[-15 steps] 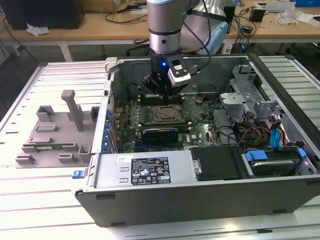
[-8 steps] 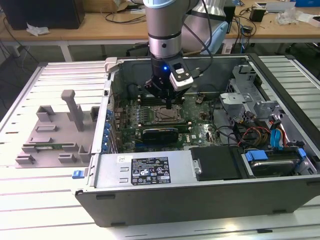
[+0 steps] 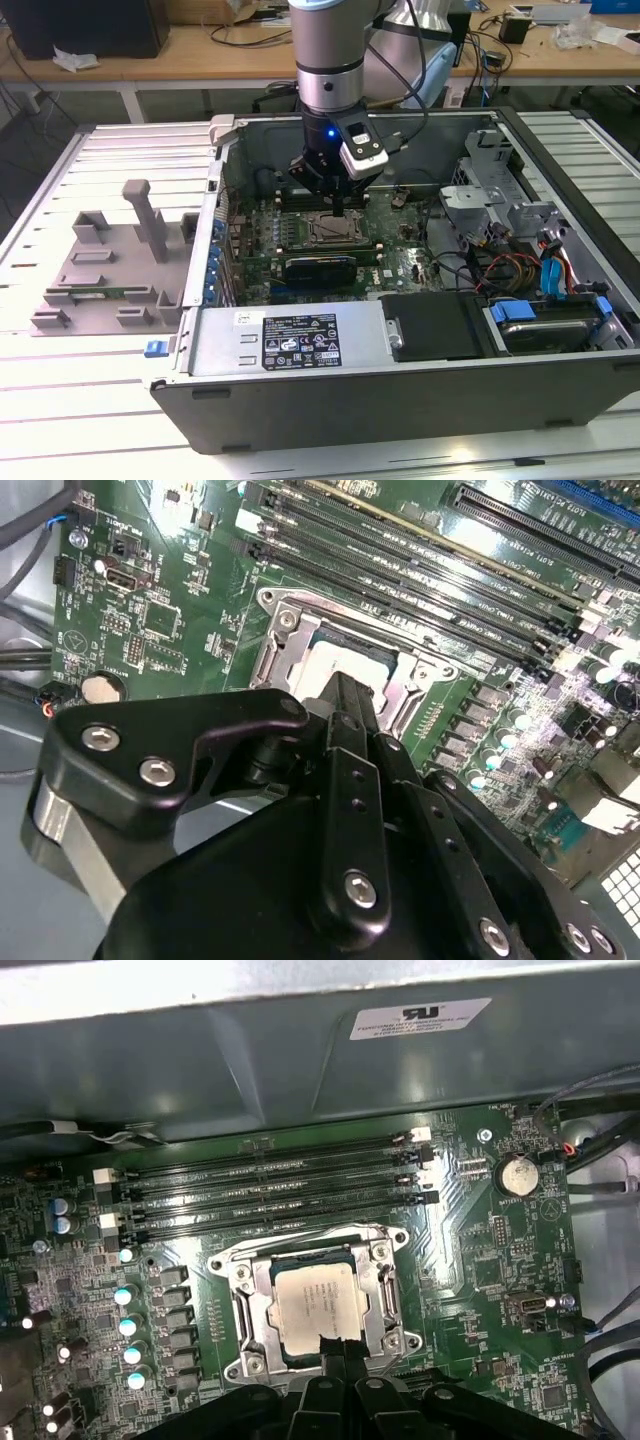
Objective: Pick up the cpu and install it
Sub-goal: 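Install the first cpu locking lever, then install the second cpu locking lever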
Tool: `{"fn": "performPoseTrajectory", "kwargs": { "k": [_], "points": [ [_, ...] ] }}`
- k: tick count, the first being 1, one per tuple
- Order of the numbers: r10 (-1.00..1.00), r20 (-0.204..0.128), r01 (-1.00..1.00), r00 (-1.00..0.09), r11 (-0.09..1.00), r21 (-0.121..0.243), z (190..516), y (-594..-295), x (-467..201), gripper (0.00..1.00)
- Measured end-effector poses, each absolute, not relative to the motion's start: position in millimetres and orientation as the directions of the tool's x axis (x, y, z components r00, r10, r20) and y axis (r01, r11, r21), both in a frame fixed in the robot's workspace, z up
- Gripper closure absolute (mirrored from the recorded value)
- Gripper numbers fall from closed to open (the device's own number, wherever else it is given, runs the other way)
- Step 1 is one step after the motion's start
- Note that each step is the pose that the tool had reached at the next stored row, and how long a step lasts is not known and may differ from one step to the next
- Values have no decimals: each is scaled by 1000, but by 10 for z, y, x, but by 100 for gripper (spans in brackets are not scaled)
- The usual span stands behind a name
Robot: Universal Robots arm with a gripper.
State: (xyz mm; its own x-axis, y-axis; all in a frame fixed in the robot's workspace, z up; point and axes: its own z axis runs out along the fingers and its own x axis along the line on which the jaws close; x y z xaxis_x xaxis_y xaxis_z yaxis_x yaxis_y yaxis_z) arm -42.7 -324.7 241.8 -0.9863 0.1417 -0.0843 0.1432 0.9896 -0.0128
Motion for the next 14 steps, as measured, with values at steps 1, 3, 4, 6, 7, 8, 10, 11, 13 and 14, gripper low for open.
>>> {"fn": "performPoseTrajectory", "kwargs": {
  "k": [1,3,4,6,7,8,10,11,13,14],
  "points": [
    [142,-84,143,-986,990,-12,2419,-3247,-427,89],
    [142,-84,143,-986,990,-11,2420,-3247,-427,89],
    [142,-84,143,-986,990,-11,2419,-3247,-427,89],
    [142,-84,143,-986,990,-11,2420,-3247,-427,89],
    [142,-84,143,-986,990,-11,2420,-3247,-427,89],
    [142,-84,143,-986,990,-11,2420,-3247,-427,89],
    [142,-84,143,-986,990,-11,2421,-3254,-427,89],
    [142,-84,143,-986,990,-11,2420,-3262,-427,89],
    [142,-84,143,-986,990,-11,2420,-3276,-427,89],
    [142,-84,143,-986,990,-11,2420,-3287,-427,89]
  ]
}}
